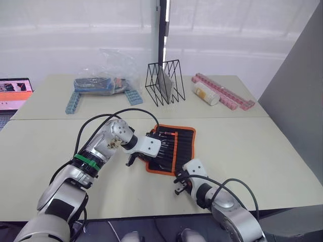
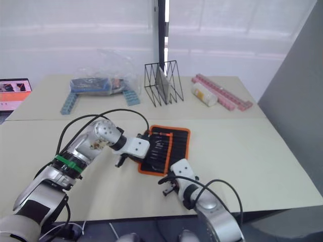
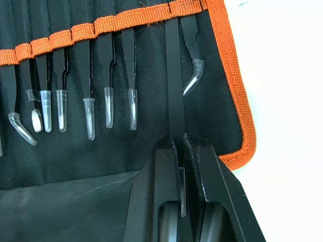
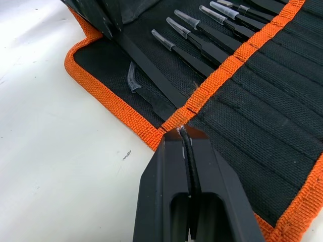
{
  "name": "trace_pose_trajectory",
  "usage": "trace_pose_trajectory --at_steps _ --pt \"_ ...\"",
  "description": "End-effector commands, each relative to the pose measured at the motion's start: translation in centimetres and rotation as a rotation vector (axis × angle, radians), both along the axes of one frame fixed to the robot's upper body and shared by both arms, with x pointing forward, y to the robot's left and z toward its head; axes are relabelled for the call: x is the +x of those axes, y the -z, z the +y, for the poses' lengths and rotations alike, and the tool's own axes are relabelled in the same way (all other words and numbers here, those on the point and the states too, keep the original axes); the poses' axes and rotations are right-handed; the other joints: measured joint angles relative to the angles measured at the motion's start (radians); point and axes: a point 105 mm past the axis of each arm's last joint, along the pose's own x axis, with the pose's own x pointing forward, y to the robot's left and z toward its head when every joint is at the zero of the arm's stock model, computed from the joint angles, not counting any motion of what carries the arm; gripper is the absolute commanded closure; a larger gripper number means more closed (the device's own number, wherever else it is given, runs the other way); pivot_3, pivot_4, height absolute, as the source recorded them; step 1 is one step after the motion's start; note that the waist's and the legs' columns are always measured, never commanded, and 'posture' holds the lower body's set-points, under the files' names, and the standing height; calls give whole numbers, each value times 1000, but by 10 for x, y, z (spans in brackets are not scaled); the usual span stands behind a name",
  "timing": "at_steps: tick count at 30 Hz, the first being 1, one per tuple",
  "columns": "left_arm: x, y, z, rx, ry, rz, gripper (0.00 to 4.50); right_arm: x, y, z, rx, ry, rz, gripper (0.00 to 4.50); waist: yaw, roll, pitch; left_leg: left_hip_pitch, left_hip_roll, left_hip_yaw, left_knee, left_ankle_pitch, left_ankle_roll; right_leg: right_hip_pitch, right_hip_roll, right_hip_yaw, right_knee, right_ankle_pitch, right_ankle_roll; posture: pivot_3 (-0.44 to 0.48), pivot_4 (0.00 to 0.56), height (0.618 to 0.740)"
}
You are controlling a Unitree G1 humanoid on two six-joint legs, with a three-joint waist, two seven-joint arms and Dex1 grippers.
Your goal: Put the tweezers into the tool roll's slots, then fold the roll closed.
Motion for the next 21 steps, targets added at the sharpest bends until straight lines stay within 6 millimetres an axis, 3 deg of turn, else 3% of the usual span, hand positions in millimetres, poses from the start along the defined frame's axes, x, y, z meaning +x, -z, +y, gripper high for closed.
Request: trace_pose_trajectory --at_steps 1,11,21 --pt "-11 -19 -39 -121 112 -28 4485 -18 44 2 -51 -21 190 4500 6 0 0 0 0 0 2 -1 1 0 0 0 1 0 0 0 150 737" --pt "-8 -46 -38 -119 145 -102 4485 -18 45 3 -51 -21 192 4500 13 -2 -1 -1 -2 -2 5 -1 2 2 -1 1 1 1 2 0 150 737" --pt "2 -21 -14 -63 110 -79 4485 -17 45 1 -55 -22 187 4500 10 -1 -1 -1 -2 -2 5 -1 2 1 0 0 1 1 2 0 150 737"
